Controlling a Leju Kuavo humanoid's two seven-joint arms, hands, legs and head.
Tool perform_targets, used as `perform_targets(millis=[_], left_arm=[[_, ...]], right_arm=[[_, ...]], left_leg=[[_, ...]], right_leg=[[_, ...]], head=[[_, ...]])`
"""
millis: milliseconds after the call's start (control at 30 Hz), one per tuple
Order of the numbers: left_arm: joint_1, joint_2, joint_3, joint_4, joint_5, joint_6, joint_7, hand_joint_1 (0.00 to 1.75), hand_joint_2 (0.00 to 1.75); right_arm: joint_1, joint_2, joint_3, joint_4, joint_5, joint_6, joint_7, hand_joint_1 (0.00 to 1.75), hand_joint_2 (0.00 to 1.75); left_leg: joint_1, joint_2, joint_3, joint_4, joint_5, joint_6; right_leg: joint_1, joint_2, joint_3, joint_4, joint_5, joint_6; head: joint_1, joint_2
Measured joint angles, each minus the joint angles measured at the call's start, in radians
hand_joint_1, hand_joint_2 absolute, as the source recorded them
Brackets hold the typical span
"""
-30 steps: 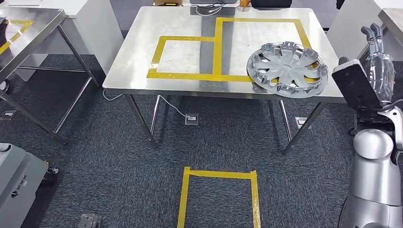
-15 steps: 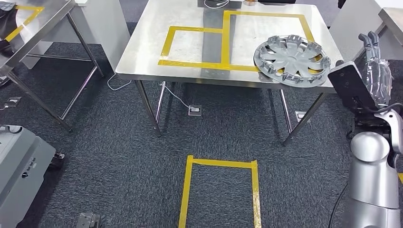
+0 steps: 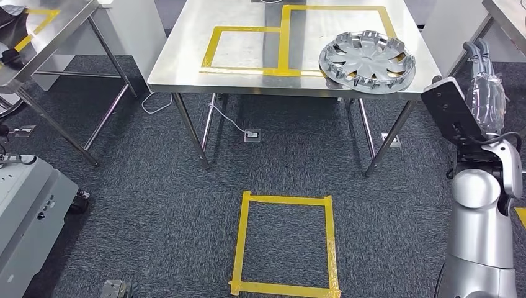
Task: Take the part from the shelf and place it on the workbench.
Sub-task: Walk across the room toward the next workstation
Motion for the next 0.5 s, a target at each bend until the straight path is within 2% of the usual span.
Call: perform_targets(millis=[33, 67, 133, 167, 200, 267, 300, 333, 367, 433, 467, 500], left_arm=[[-0.001, 0.0, 0.0, 0.0, -0.001, 0.0, 0.0, 0.0, 0.0], [-0.002, 0.0, 0.0, 0.0, -0.002, 0.0, 0.0, 0.0, 0.0], [-0.006, 0.003, 0.0, 0.0, -0.004, 0.0, -0.006, 0.0, 0.0], [-0.007, 0.004, -0.001, 0.0, -0.006, 0.0, -0.01, 0.0, 0.0], [-0.008, 0.005, -0.002, 0.0, -0.008, 0.0, -0.015, 0.0, 0.0], [-0.009, 0.006, -0.002, 0.0, -0.01, 0.0, -0.023, 0.0, 0.0], [-0.009, 0.007, -0.002, 0.0, -0.011, 0.0, -0.026, 0.0, 0.0], [-0.01, 0.007, -0.002, 0.0, -0.011, 0.0, -0.029, 0.0, 0.0], [-0.011, 0.007, -0.003, 0.0, -0.011, 0.0, -0.031, 0.0, 0.0], [-0.012, 0.007, -0.003, 0.0, -0.011, 0.0, -0.032, 0.0, 0.0], [-0.012, 0.007, -0.003, 0.0, -0.011, 0.0, -0.032, 0.0, 0.44], [-0.012, 0.006, -0.003, 0.0, -0.011, 0.0, -0.032, 0.0, 0.87]], right_arm=[[0.001, 0.001, 0.0, 0.0, 0.002, 0.0, 0.0, 0.0, 0.0], [0.001, 0.001, 0.0, 0.0, 0.004, 0.0, 0.0, 0.0, 0.0], [0.0, 0.002, 0.0, -0.002, 0.009, -0.001, -0.001, 0.0, 0.0], [-0.001, 0.002, 0.0, -0.002, 0.012, -0.001, -0.001, 0.0, 0.0], [0.0, 0.003, 0.0, -0.003, 0.015, -0.002, -0.002, 0.0, 0.0], [0.003, 0.004, 0.0, -0.004, 0.018, -0.003, -0.003, 0.0, 0.0], [0.004, 0.004, 0.0, -0.004, 0.019, -0.003, -0.004, 0.0, 0.0], [0.004, 0.003, -0.001, -0.005, 0.021, -0.003, -0.005, 0.0, 0.0], [0.005, 0.003, -0.002, -0.005, 0.023, -0.004, -0.005, 0.0, 0.0], [0.008, 0.002, -0.004, -0.005, 0.026, -0.004, -0.006, 0.0, 0.0], [0.011, 0.002, -0.005, -0.005, 0.027, -0.004, -0.006, 0.0, 0.0], [0.014, 0.002, -0.005, -0.005, 0.027, -0.004, -0.006, 0.0, 0.0]], left_leg=[[0.0, 0.0, 0.033, -0.027, 0.021, 0.004], [-0.001, -0.001, 0.084, -0.089, 0.042, 0.011], [-0.007, -0.004, 0.182, -0.227, 0.046, 0.03], [-0.011, -0.004, 0.209, -0.271, 0.037, 0.038], [-0.015, -0.005, 0.219, -0.291, 0.029, 0.043], [-0.019, -0.002, 0.219, -0.308, 0.043, 0.051], [-0.018, 0.0, 0.219, -0.318, 0.054, 0.055], [-0.015, 0.002, 0.216, -0.327, 0.066, 0.06], [-0.013, 0.004, 0.212, -0.333, 0.078, 0.063], [-0.014, 0.005, 0.192, -0.334, 0.093, 0.066], [-0.015, 0.005, 0.183, -0.332, 0.1, 0.066], [-0.014, 0.005, 0.173, -0.33, 0.105, 0.064]], right_leg=[[0.002, 0.001, -0.01, 0.002, 0.007, 0.001], [0.003, 0.002, -0.018, 0.003, 0.014, 0.002], [0.004, 0.002, -0.027, 0.001, 0.025, 0.009], [0.003, 0.001, -0.028, -0.001, 0.031, 0.015], [0.0, 0.0, -0.03, -0.003, 0.036, 0.021], [-0.003, 0.0, -0.034, -0.005, 0.046, 0.035], [-0.003, 0.0, -0.041, 0.002, 0.04, 0.037], [-0.003, 0.0, -0.055, 0.027, 0.023, 0.036], [-0.003, 0.001, -0.077, 0.077, -0.008, 0.032], [-0.002, 0.001, -0.131, 0.215, -0.077, 0.03], [-0.003, 0.001, -0.146, 0.267, -0.098, 0.034], [-0.005, 0.001, -0.142, 0.282, -0.104, 0.041]], head=[[0.0, 0.0], [0.0, 0.0], [0.001, 0.0], [0.001, 0.0], [0.001, 0.0], [0.001, 0.0], [0.001, 0.0], [0.002, 0.0], [0.003, 0.0], [0.005, 0.0], [0.005, 0.0], [0.005, 0.0]])
